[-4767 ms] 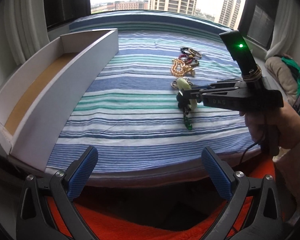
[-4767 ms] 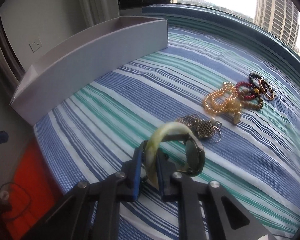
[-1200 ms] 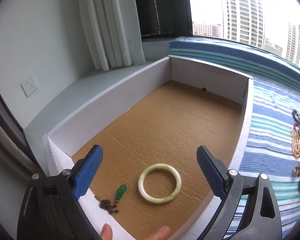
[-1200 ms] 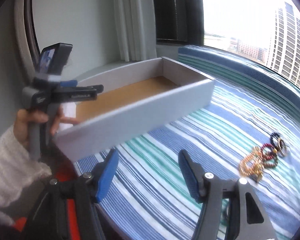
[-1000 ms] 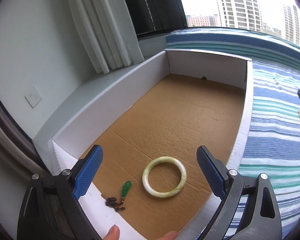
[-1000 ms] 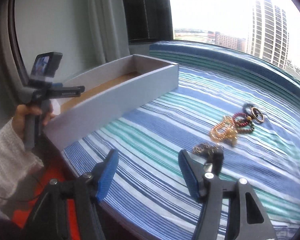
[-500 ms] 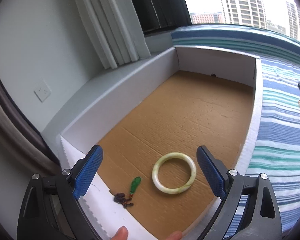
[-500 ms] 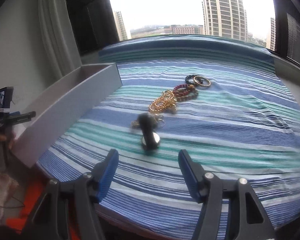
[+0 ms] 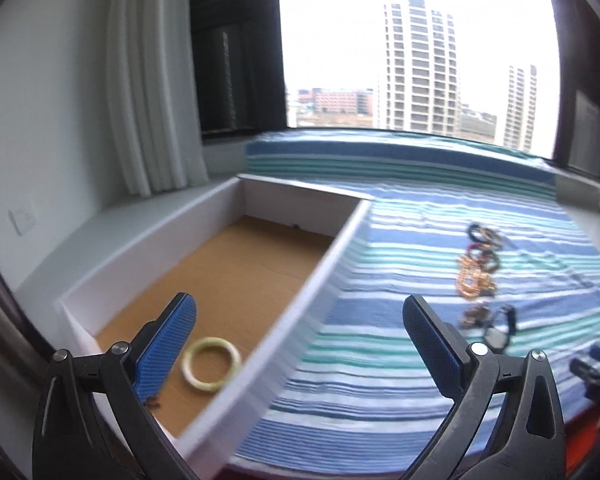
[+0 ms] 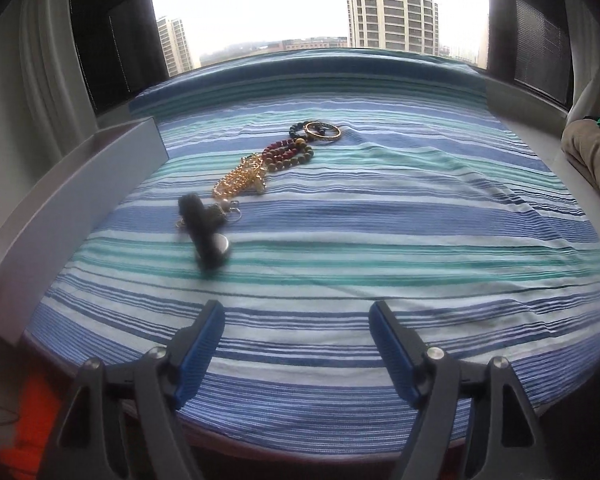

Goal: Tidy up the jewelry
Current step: 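Withdraw both tools from the box back over the remaining jewelry, then lower the left tool onto the black-strap watch and grasp it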

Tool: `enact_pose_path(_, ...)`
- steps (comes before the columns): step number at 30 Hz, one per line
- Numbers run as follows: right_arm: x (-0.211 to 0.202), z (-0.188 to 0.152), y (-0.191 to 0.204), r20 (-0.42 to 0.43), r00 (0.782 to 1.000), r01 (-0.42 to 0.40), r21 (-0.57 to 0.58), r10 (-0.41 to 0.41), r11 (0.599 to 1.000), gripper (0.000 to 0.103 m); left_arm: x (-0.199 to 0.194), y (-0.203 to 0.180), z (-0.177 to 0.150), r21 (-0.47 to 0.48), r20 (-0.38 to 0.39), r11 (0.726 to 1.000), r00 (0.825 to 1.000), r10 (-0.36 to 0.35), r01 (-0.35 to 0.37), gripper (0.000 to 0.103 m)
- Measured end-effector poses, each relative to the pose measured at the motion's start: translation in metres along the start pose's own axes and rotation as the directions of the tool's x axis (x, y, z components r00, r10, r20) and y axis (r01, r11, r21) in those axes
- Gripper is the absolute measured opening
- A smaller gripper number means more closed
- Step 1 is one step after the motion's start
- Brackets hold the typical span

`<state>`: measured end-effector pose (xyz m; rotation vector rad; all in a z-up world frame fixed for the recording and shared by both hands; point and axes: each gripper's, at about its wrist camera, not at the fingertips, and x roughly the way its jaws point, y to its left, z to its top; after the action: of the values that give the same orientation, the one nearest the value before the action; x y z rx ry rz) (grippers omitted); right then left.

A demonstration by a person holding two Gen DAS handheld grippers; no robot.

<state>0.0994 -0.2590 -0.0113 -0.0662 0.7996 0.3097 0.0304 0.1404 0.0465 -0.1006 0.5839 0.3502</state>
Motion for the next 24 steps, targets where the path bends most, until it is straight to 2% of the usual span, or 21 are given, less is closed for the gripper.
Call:
enact_pose_path(3,-0.002,-0.001,-0.001,0.004,1.0,0.0,-0.004,0.0,1.0,0.076,0.007,-0.026,-0.02,-0.002,-0.074,0.992,0.989,-0.125,0.125,0.103)
enact_pose_path(6,-0.005,-0.002,-0.001,0.012,1.0,0.007,-0.011,-0.006,1.0,0.078,0.015,-0.049,-0.038,0.022,-0.13,0.981,0.974,-0.186,0.19,0.103)
enact_pose_path(9,-0.007,-0.002,-0.001,0.017,1.0,0.012,-0.014,-0.011,1.0,0.083,0.02,-0.072,-0.053,0.061,-0.192,0.971,0.957,-0.215,0.231,0.102)
enact_pose_path(13,-0.009,-0.006,-0.002,0.019,1.0,0.014,-0.017,-0.014,1.0,0.084,0.022,-0.092,-0.067,0.167,-0.232,0.969,0.962,-0.143,0.184,0.102)
enact_pose_path(16,-0.008,-0.009,-0.001,0.007,1.0,0.029,-0.027,-0.029,0.999,0.085,0.026,-0.099,-0.073,0.23,-0.23,0.962,0.969,-0.094,0.148,0.103)
enact_pose_path(18,-0.006,-0.011,-0.001,-0.003,0.999,0.043,-0.031,-0.043,0.999,0.085,0.024,-0.098,-0.074,0.237,-0.228,0.959,0.968,-0.104,0.158,0.103)
enact_pose_path(21,-0.005,-0.013,-0.002,-0.01,0.998,0.055,-0.031,-0.056,0.998,0.085,0.024,-0.09,-0.074,0.206,-0.243,0.956,0.958,-0.155,0.207,0.103)
enact_pose_path(24,-0.004,-0.014,-0.002,-0.012,0.999,0.045,-0.027,-0.046,0.999,0.085,0.027,-0.089,-0.076,0.215,-0.247,0.959,0.96,-0.132,0.187,0.103)
